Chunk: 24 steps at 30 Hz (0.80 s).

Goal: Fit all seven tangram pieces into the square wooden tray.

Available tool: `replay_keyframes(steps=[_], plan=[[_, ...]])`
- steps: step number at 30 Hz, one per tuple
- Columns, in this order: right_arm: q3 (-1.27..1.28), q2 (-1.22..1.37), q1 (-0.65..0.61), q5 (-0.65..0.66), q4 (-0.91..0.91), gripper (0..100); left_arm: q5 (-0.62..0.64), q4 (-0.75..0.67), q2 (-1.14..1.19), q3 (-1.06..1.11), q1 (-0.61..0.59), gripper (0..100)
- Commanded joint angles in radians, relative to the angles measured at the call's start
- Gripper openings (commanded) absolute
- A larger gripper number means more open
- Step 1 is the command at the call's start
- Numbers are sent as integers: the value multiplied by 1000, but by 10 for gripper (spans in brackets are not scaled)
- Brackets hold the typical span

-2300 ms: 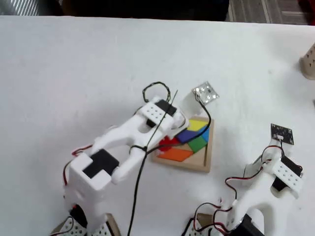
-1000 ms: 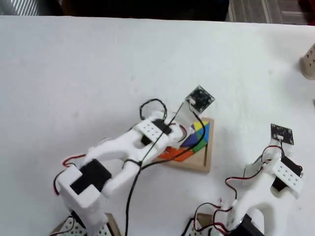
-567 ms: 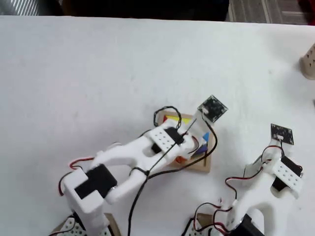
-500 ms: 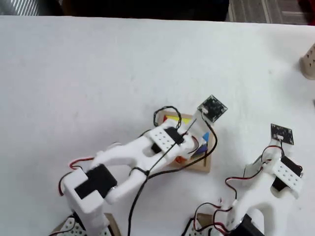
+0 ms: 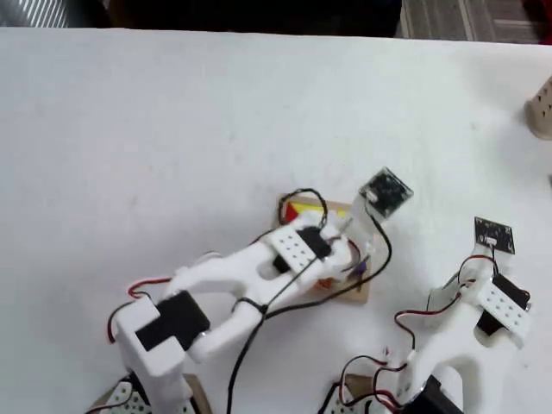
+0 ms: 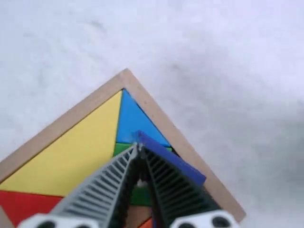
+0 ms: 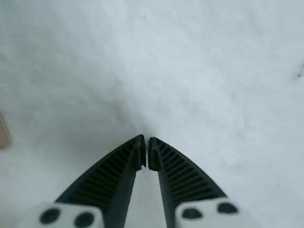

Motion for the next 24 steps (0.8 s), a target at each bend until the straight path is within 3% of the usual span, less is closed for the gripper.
replay_keyframes(steps=[1, 24], plan=[[-3, 2, -13, 11, -13, 18, 9, -26, -10, -52, 68, 23], [-3, 2, -13, 11, -13, 18, 9, -26, -19, -78, 82, 23]])
